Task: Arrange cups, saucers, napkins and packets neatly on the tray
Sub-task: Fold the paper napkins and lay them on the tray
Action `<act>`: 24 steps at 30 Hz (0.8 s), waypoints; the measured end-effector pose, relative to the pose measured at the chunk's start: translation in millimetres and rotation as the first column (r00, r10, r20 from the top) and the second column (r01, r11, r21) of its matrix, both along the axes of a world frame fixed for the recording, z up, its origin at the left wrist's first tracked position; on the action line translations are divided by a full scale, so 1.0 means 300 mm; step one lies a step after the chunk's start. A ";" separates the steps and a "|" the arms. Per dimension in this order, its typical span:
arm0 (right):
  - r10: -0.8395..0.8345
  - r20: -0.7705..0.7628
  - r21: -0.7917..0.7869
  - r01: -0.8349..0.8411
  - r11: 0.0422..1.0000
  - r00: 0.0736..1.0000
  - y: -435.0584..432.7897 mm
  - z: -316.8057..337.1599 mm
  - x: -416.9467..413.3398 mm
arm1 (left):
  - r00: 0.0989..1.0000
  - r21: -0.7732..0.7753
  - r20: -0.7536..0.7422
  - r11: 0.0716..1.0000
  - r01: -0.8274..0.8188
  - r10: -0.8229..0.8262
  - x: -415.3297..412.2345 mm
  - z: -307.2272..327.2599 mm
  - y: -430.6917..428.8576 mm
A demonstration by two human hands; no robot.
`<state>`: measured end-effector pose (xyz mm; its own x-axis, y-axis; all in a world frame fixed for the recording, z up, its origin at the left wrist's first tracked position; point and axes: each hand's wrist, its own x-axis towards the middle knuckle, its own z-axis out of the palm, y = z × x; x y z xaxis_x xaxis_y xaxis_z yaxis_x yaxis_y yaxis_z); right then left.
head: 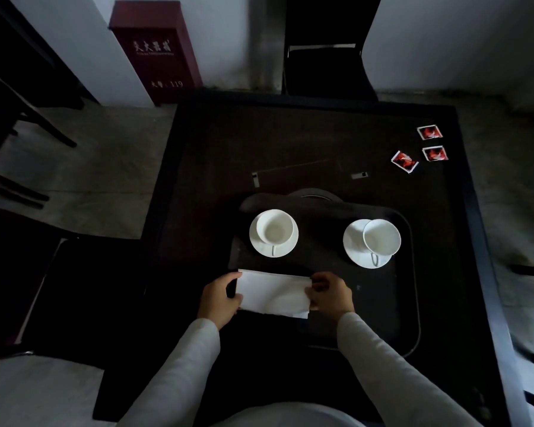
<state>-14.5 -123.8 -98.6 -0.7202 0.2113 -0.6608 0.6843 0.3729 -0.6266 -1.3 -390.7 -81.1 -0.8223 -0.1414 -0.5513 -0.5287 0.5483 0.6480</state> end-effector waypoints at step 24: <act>0.291 -0.227 0.347 -0.202 0.916 0.929 0.018 0.202 -0.028 | 0.959 -0.184 -0.239 0.977 0.109 -0.152 -0.052 0.186 0.002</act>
<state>-23.1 -118.4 -37.9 -0.9160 0.1670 -0.3647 0.3674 0.7142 -0.5958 -16.9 -390.2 -25.2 -0.9481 -0.0961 -0.3031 -0.2779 0.7137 0.6430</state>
